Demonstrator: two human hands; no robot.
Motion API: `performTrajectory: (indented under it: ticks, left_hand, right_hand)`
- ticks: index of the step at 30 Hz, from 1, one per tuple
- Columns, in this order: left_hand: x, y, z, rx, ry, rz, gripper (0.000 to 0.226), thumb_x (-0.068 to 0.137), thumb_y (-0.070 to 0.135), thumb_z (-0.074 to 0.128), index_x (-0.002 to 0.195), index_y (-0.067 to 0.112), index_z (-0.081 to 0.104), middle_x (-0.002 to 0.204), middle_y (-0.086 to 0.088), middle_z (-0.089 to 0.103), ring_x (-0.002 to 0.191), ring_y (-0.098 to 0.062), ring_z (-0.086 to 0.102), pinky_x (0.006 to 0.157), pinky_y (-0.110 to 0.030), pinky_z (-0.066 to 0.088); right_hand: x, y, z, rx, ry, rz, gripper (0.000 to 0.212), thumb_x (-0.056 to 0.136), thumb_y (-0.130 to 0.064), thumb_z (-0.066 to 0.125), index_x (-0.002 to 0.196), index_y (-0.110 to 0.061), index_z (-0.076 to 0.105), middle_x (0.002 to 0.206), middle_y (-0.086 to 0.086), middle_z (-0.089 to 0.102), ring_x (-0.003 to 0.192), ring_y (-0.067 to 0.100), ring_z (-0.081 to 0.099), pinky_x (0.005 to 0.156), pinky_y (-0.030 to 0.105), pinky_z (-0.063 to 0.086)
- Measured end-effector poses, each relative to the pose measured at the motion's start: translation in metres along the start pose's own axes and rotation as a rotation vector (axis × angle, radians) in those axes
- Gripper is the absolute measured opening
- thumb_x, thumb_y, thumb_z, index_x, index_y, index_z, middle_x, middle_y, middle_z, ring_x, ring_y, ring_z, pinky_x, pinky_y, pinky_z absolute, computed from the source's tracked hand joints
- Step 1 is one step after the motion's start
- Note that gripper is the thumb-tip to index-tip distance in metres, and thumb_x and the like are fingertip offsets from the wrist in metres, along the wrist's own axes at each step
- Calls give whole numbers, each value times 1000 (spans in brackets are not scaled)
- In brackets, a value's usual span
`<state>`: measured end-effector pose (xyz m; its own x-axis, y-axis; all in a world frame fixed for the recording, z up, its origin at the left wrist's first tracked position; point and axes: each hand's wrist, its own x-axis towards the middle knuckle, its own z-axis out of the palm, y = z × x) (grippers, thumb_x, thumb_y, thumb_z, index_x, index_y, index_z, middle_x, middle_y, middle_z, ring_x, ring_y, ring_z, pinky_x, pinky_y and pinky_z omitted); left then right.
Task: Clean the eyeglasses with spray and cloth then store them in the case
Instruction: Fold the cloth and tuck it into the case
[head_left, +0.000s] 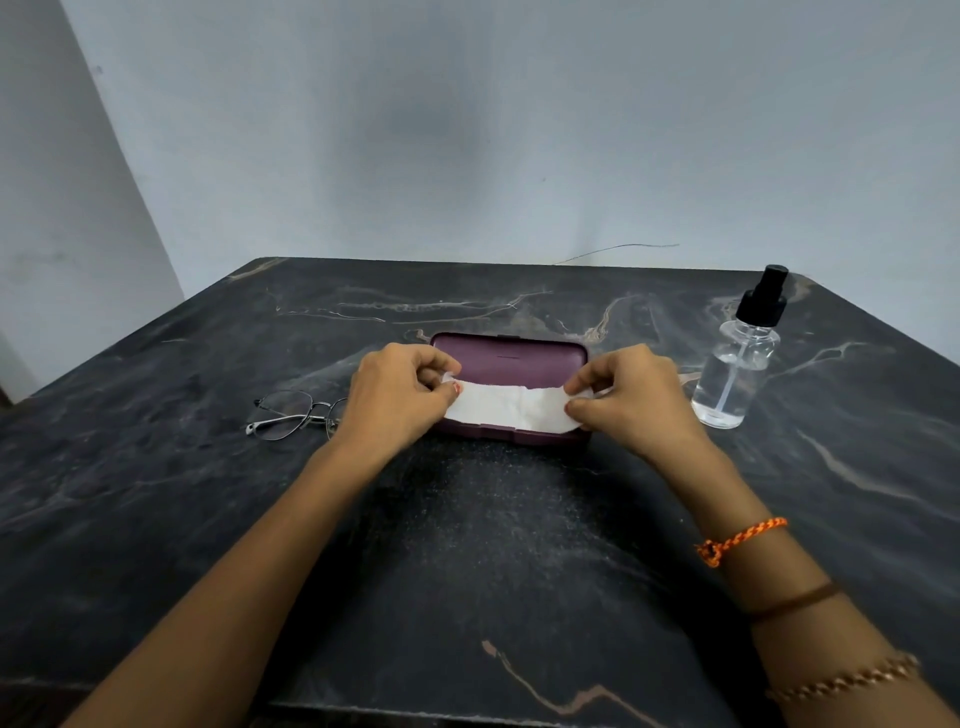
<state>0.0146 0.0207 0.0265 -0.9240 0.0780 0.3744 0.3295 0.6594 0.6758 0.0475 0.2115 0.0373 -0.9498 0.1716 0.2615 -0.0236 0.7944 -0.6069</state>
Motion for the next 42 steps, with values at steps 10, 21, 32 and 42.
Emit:
performTrajectory:
  ticks: [10, 21, 32, 42]
  left_hand:
    - [2, -5, 0, 201, 6, 15, 19, 73, 8, 64, 90, 16, 69, 60, 9, 55, 66, -15, 53, 73, -24, 41]
    - [1, -9, 2, 237, -17, 104, 34, 70, 2, 64, 101, 17, 66, 79, 6, 59, 68, -12, 49, 78, -28, 44]
    - [-9, -5, 2, 288, -151, 217, 28, 77, 32, 68, 102, 20, 64, 101, 1, 54, 82, -11, 44, 77, -25, 35]
    - [-8, -5, 7, 214, -314, 441, 25, 84, 8, 59, 109, 13, 62, 107, -4, 61, 98, -15, 49, 85, -16, 31]
  right_hand:
    - [0, 0, 1, -100, -49, -72, 17, 69, -11, 71, 86, -13, 73, 68, 0, 56, 72, 17, 55, 69, 24, 43]
    - [-2, -4, 6, -187, -28, -75, 19, 67, -11, 72, 86, -15, 71, 73, 1, 56, 78, 22, 62, 72, 26, 47]
    - [-3, -2, 6, -246, -1, -173, 28, 68, -12, 74, 96, -18, 70, 103, 4, 62, 100, 24, 52, 73, 26, 39]
    - [-8, -6, 10, -317, -146, -232, 34, 83, -4, 54, 108, -23, 67, 106, 7, 70, 101, 29, 60, 83, 36, 49]
